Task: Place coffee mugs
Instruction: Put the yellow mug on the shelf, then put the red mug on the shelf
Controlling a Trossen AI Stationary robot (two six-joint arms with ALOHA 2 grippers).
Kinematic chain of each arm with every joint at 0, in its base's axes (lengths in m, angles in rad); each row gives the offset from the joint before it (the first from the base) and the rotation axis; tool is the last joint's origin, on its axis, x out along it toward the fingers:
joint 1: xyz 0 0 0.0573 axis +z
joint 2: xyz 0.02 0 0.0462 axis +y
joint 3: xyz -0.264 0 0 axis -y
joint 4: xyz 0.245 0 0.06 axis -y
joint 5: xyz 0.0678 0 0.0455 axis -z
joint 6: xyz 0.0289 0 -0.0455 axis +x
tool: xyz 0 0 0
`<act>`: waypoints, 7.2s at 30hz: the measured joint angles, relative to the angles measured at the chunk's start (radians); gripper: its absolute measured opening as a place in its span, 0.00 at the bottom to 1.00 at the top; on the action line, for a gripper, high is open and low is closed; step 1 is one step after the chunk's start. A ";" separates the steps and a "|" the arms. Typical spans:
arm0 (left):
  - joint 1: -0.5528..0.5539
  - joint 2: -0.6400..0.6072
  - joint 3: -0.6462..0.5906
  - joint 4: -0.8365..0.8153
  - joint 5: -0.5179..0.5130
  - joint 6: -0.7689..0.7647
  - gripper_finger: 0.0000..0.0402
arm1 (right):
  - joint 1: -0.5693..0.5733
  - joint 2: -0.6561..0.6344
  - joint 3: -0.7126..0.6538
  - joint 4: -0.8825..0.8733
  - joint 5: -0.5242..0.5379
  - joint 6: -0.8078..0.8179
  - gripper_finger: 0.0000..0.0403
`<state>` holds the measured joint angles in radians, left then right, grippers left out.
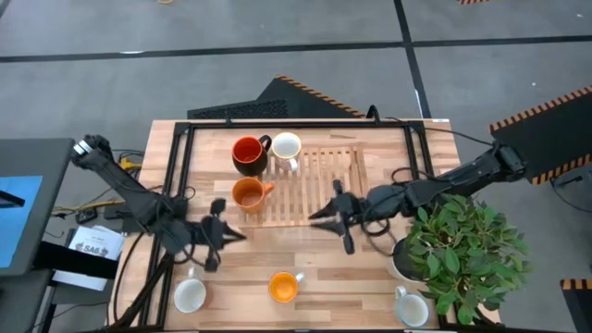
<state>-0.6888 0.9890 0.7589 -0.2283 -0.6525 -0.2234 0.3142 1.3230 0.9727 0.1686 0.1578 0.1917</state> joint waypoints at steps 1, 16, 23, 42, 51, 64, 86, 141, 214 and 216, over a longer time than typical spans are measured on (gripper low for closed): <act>0.007 -0.026 -0.017 -0.002 -0.016 0.001 0.00 | 0.002 0.023 0.012 -0.028 -0.021 0.008 0.37; 0.055 -0.172 -0.149 0.013 -0.069 -0.100 0.00 | 0.023 0.495 0.496 -0.490 -0.266 -0.059 0.60; 0.048 -0.200 -0.152 0.008 0.001 -0.123 0.00 | 0.034 0.606 0.650 -0.627 -0.267 -0.061 0.59; 0.060 -0.394 -0.158 -0.212 -0.122 -0.165 0.00 | 0.033 0.692 0.671 -0.669 -0.348 0.055 0.59; 0.061 -0.387 -0.172 -0.209 -0.122 -0.191 0.00 | 0.033 0.775 0.672 -0.659 -0.370 0.107 0.59; 0.061 -0.387 -0.172 -0.209 -0.122 -0.192 0.00 | 0.029 0.769 0.672 -0.654 -0.362 0.106 0.29; 0.061 -0.387 -0.172 -0.208 -0.141 -0.184 0.00 | 0.010 0.411 0.671 -0.769 -0.259 -0.021 0.08; 0.061 -0.387 -0.172 -0.208 -0.197 -0.155 0.00 | -0.311 0.541 1.066 -1.251 0.074 -0.062 0.30; 0.922 -0.466 -0.170 0.073 0.677 0.358 0.00 | -0.492 -0.150 0.246 -0.819 0.180 -0.099 0.30; 0.935 -0.466 -0.170 0.070 0.687 0.342 0.00 | -0.491 -0.152 0.246 -0.832 0.179 -0.099 0.30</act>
<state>0.2466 0.5232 0.5888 -0.1581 0.0341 0.1189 -0.1772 1.1713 1.2190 -0.6632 0.3370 0.0926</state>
